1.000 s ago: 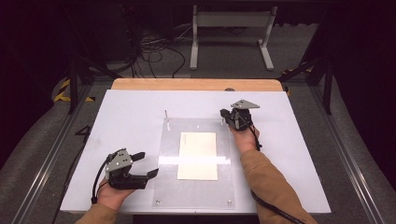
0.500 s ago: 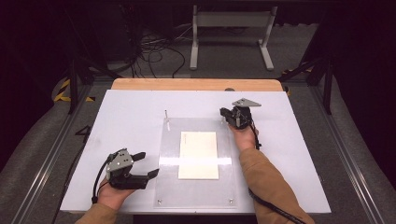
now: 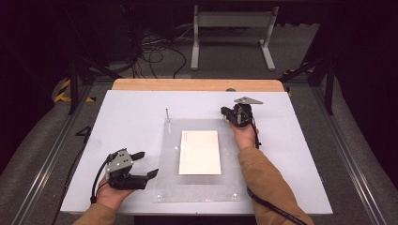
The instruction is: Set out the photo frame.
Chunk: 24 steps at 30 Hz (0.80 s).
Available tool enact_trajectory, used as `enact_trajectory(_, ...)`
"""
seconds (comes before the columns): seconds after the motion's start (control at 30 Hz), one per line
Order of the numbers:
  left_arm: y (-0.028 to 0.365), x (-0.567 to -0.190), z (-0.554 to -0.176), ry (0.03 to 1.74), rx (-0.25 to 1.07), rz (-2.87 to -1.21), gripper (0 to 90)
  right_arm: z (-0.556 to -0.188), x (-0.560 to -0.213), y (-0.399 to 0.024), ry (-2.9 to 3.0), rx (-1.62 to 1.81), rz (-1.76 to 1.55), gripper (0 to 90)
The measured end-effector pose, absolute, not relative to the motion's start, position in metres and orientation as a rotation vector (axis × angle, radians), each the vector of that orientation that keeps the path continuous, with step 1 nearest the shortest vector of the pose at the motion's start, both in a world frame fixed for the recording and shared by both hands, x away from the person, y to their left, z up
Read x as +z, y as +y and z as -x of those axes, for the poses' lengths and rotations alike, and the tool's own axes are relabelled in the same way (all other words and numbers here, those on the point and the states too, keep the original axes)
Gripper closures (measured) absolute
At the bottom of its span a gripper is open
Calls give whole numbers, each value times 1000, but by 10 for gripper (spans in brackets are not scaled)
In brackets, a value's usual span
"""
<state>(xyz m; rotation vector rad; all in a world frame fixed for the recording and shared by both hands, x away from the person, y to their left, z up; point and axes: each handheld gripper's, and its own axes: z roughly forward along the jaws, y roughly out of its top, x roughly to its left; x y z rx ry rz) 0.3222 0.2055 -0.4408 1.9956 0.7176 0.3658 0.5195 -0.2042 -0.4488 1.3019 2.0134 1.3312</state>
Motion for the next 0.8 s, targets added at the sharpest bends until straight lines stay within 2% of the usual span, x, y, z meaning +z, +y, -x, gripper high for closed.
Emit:
enact_trajectory(0.1,212,-443,-325,707,313,-1957,154,-523,-448,-205,2017,1339,-1332,855)
enact_trajectory(0.4,225,-441,-317,639,402,-1992,118,-527,-447,-204,2027,1336,-1366,855)
enact_trajectory(0.8,213,-454,-314,499,458,-2088,84,-528,-447,-203,2009,1339,-1404,855)
